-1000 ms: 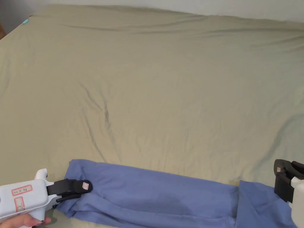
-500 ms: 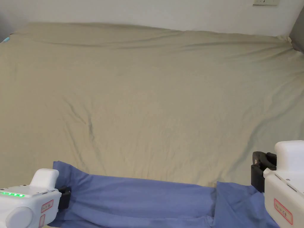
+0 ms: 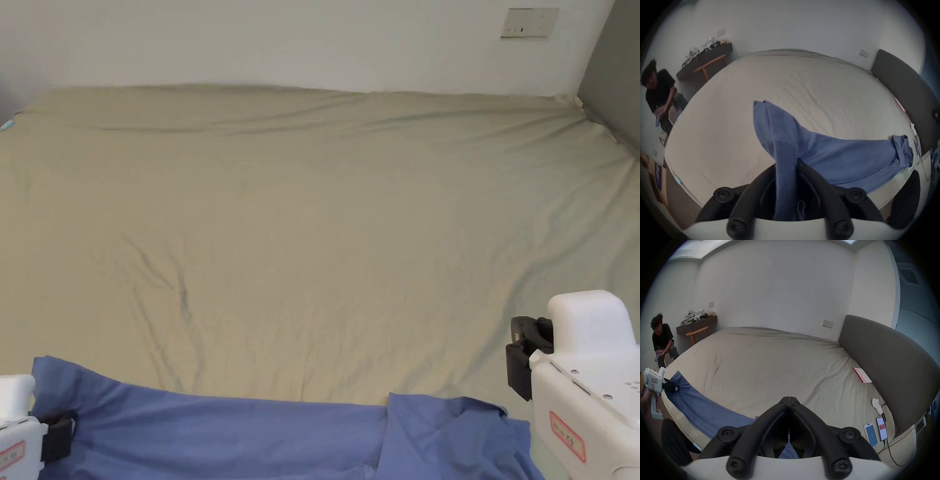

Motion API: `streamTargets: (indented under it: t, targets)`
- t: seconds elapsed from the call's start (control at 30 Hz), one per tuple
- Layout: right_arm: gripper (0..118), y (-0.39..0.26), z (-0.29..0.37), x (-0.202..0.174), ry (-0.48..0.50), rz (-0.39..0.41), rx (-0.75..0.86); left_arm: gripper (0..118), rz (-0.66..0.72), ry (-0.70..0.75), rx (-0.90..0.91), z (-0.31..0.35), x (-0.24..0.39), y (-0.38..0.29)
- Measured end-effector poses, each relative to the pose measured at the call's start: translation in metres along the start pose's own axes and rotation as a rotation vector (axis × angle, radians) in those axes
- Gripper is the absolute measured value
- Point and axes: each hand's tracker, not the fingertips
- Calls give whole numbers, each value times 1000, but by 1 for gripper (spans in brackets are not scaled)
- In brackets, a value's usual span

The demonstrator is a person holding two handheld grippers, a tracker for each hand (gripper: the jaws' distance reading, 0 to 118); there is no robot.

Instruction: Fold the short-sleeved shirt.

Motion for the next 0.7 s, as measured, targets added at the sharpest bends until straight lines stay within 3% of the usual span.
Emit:
streamTargets:
  t: [0.2,0.33,0.47,0.63,0.7]
  targets:
    - [2,5,10,-3,14,7,14,8,-23,-162,17,22,67,13]
    - [2,4,17,-1,15,13,21,8,-6,-261,-12,-1,105,15]
    - [2,1,21,4,18,-7,22,8,-52,-259,-66,-33,154,7]
    - [2,-7,18,15,25,-33,13,8,-15,-239,-163,-72,198,-9]
    - [2,-9,17,17,26,-37,9,24,-53,-194,-174,-78,213,-16]
